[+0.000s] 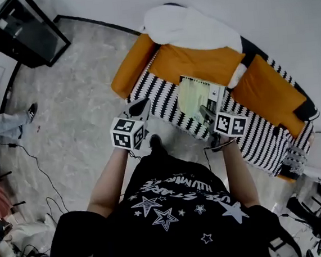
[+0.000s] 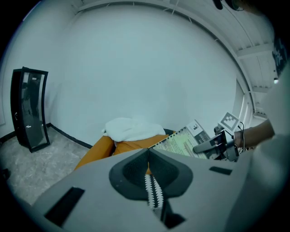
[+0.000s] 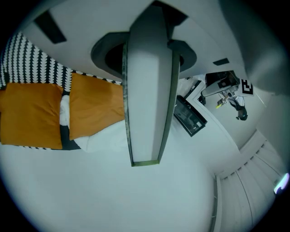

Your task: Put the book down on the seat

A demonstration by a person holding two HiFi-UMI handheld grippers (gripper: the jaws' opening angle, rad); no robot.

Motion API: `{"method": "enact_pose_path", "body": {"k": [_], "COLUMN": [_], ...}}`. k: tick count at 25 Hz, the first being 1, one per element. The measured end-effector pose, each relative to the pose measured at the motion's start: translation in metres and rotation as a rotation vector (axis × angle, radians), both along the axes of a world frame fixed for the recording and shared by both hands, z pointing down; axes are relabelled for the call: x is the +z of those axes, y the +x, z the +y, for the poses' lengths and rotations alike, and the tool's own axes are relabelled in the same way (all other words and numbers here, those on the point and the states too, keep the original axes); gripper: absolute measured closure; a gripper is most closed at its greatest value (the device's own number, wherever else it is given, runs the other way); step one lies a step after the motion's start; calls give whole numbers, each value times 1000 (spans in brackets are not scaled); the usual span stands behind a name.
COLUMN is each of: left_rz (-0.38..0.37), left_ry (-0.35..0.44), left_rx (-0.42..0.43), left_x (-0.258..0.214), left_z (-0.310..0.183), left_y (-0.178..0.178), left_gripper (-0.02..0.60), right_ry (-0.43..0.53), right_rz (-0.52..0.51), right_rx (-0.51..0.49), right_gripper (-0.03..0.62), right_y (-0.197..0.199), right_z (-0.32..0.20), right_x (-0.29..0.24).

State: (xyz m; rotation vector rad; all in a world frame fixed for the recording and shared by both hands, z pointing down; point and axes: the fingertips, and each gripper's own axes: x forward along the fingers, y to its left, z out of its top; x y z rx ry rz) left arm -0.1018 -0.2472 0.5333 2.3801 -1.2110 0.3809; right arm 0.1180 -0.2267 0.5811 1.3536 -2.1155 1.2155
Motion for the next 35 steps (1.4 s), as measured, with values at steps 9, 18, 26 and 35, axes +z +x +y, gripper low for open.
{"method": "enact_pose_path", "body": {"k": [9,18,26,35], "left_rz": [3,10,-19,-32], "left_ry": [-27,-67,-79,-137], "left_rx": [21,-81,-144,-217], "left_x": [11,25,21,49], "left_z": [-32,-55,-100,-149], "left_y": [-37,-46,-47,-53], "left_gripper": [572,572,572,572], "right_ry": [-20,-70,-87,-179], "right_rz": [49,41,101,137], "right_rx": [-69,-170,-399,-567], "right_gripper": [422,422,422,422], "right_y": [-49,-62,-89,-111], "right_z": [-37,-77,-131,-179], "right_x": [2,26,43,96]}}
